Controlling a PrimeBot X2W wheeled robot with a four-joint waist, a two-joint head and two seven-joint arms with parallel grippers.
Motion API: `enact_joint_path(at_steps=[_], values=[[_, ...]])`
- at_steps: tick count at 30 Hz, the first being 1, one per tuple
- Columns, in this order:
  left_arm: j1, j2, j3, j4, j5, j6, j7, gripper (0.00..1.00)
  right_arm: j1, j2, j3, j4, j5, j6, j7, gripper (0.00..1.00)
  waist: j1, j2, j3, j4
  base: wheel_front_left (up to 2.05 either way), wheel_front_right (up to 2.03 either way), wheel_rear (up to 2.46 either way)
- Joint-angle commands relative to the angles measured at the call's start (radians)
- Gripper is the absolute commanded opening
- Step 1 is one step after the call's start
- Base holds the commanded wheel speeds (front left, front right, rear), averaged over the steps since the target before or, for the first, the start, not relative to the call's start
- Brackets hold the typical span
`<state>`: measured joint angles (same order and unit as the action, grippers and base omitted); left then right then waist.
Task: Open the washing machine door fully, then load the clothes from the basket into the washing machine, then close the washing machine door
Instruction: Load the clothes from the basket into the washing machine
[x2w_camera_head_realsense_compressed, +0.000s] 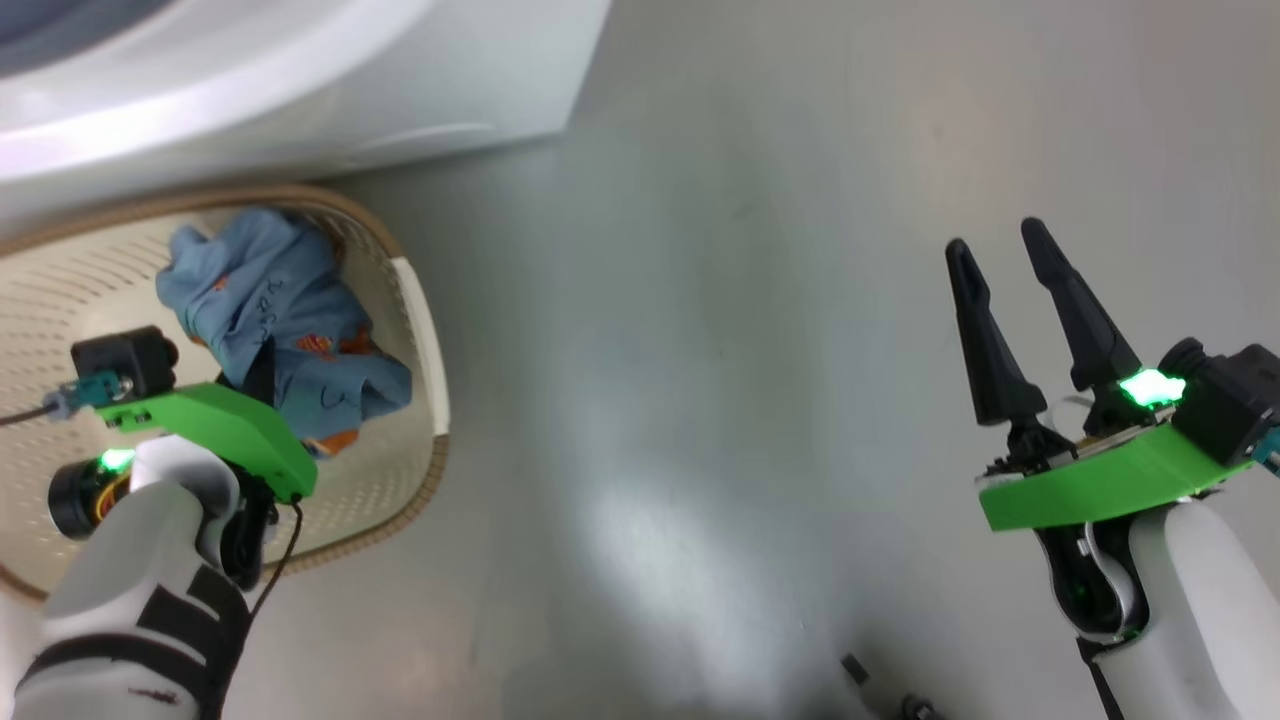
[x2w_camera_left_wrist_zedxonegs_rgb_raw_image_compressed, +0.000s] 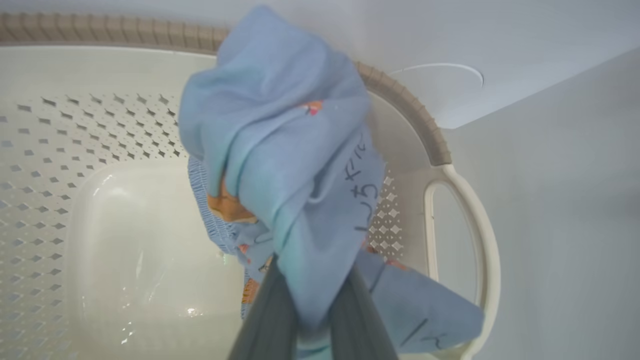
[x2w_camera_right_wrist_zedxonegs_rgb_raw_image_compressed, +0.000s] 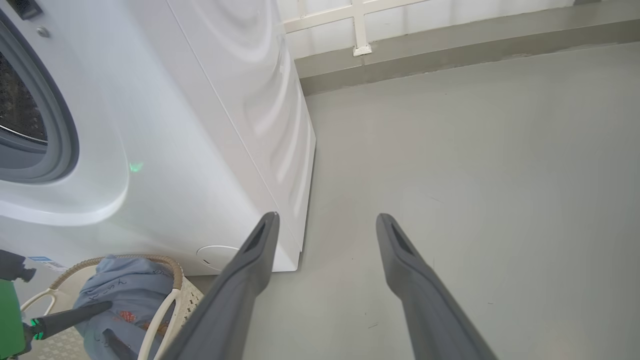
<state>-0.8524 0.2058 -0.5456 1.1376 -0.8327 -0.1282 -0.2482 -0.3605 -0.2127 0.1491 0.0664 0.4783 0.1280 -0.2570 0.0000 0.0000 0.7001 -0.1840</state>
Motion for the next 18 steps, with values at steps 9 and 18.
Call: enact_joint_path(at_steps=[9,18], values=[[0.175,0.051,0.177,-0.22,0.106,-0.002,-0.013,0.0,0.129,-0.043,0.007,0.023,-0.001,0.003,-0.005,1.0,0.0,0.0,-0.251,0.124,0.0,0.0,0.0],[0.352,0.017,0.368,-0.457,0.289,-0.002,-0.013,0.0,0.209,-0.061,0.002,0.047,0.001,0.003,-0.005,1.0,0.0,0.0,-0.397,0.158,0.0,0.0,0.0]])
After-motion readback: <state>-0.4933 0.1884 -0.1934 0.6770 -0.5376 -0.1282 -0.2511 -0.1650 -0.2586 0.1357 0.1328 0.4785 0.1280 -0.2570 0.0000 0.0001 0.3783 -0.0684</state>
